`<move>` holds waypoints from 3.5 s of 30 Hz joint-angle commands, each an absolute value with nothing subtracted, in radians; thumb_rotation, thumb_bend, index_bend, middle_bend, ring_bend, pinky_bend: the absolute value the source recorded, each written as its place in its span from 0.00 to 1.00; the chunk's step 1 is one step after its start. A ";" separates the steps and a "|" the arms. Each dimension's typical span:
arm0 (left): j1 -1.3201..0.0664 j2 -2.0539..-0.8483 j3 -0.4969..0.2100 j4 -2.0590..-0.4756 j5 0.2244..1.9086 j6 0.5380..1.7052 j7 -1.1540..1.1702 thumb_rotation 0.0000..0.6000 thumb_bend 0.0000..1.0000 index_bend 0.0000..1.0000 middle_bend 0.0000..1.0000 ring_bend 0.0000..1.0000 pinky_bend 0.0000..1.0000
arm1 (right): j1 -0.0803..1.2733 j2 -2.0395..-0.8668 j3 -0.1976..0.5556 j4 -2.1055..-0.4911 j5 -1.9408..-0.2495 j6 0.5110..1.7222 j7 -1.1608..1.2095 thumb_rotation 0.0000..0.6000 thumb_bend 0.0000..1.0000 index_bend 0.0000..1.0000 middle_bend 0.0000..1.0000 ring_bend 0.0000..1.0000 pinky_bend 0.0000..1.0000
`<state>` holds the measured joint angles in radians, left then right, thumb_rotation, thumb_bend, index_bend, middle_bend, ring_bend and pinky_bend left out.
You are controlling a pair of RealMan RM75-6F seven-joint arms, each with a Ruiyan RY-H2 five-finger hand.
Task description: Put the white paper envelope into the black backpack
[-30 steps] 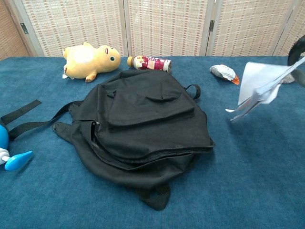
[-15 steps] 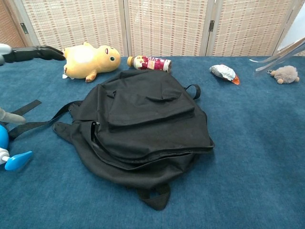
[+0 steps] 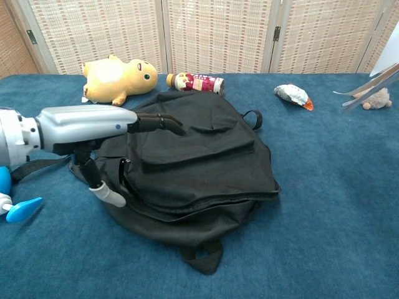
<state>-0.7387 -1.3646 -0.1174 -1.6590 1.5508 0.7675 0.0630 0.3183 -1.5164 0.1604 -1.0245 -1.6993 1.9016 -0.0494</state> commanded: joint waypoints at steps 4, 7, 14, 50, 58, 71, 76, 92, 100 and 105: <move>-0.786 -1.458 -0.134 -1.575 1.432 0.714 0.117 1.00 0.17 0.17 0.05 0.09 0.00 | 0.317 -1.522 0.162 -1.015 -1.696 1.896 -0.039 1.00 0.45 0.95 0.54 0.42 0.24; -0.794 -1.484 -0.136 -1.544 1.387 0.707 0.119 1.00 0.17 0.20 0.06 0.10 0.00 | 0.315 -1.526 0.163 -1.008 -1.693 1.894 -0.034 1.00 0.45 0.95 0.54 0.42 0.24; -0.801 -1.537 -0.136 -1.487 1.328 0.715 0.091 1.00 0.17 0.31 0.10 0.13 0.00 | 0.315 -1.533 0.165 -0.996 -1.692 1.889 -0.029 1.00 0.45 0.95 0.54 0.42 0.24; -0.755 -1.644 -0.159 -1.354 1.338 0.875 -0.180 1.00 0.65 0.66 0.32 0.30 0.00 | 0.294 -1.524 0.158 -1.044 -1.731 1.961 0.058 1.00 0.45 0.95 0.54 0.42 0.24; -0.777 -1.603 -0.261 -1.371 1.225 0.853 -0.217 1.00 0.67 0.66 0.32 0.30 0.00 | 0.285 -1.487 0.113 -1.175 -1.837 2.023 0.092 1.00 0.45 0.95 0.54 0.42 0.24; -0.864 -1.572 -0.396 -1.321 0.873 0.724 -0.158 1.00 0.68 0.66 0.32 0.30 0.00 | 0.344 -1.513 0.047 -1.334 -1.972 1.886 0.043 1.00 0.45 0.95 0.54 0.42 0.31; -0.883 -1.564 -0.410 -1.318 0.767 0.710 -0.130 1.00 0.68 0.65 0.32 0.30 0.00 | 0.408 -1.580 0.065 -1.310 -1.987 1.783 -0.007 1.00 0.45 0.95 0.54 0.42 0.32; -0.910 -1.528 -0.407 -1.323 0.634 0.677 -0.108 1.00 0.68 0.65 0.32 0.29 0.00 | 0.603 -1.824 0.128 -1.045 -1.998 1.629 -0.081 1.00 0.45 0.95 0.55 0.44 0.35; -0.912 -1.522 -0.404 -1.323 0.623 0.664 -0.122 1.00 0.68 0.65 0.32 0.28 0.00 | 0.615 -1.931 0.075 -0.781 -2.008 1.661 -0.091 1.00 0.45 0.96 0.57 0.47 0.35; -0.910 -1.517 -0.399 -1.326 0.626 0.654 -0.132 1.00 0.68 0.65 0.32 0.28 0.00 | 0.596 -1.957 0.033 -0.683 -2.007 1.690 -0.093 1.00 0.45 0.97 0.58 0.48 0.37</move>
